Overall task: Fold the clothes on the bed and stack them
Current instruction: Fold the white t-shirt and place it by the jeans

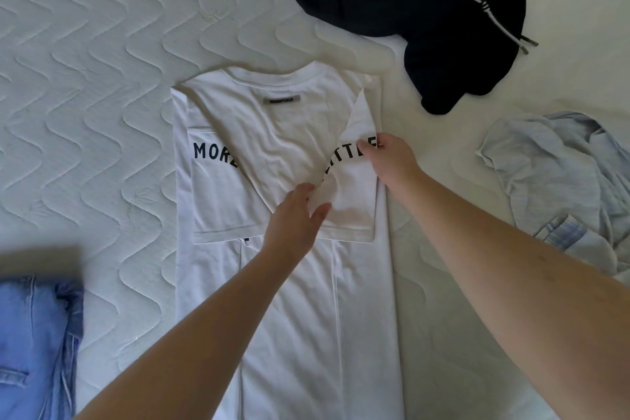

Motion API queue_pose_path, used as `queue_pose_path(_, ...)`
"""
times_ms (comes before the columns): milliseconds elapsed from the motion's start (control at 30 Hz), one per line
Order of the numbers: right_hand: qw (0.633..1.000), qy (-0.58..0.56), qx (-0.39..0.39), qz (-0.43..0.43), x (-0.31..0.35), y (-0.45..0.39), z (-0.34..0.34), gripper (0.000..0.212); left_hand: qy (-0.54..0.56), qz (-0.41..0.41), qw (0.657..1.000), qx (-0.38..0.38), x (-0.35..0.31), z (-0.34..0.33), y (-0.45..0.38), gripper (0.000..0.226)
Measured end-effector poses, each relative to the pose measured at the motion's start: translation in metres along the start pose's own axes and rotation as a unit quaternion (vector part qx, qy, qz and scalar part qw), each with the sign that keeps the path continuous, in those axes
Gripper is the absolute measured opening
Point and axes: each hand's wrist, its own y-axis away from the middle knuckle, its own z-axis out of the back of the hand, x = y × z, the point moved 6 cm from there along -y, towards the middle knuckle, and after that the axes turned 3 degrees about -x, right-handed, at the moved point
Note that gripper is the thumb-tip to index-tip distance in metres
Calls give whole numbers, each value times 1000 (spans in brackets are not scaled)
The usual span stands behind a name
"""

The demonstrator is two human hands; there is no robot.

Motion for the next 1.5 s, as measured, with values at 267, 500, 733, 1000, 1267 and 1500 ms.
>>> queue_pose_path(267, 977, -153, 55, -138, 9, -10, -11, 34, 19, 70, 997, -12, 11, -1, 2, 28)
queue_pose_path(500, 998, -43, 2, -55, 21, -14, -5, 42, 26, 84, 995, -37, 14, 0, 26, 22)
queue_pose_path(733, 995, 63, -65, 51, 49, -36, 1, 38, -60, 38, 996, -54, 10, -1, 24, 38)
queue_pose_path(1000, 989, 91, -87, 79, 64, -59, 0, 24, -208, -172, 949, -162, -31, -1, 3, 41)
queue_pose_path(1267, 947, 190, -162, 202, 71, -41, 16, 19, -306, -231, 923, -33, -12, -57, -13, 58)
queue_pose_path(1500, 869, 310, -125, 365, 15, 53, -29, 49, -298, -208, 924, -120, 2, -53, 0, 61)
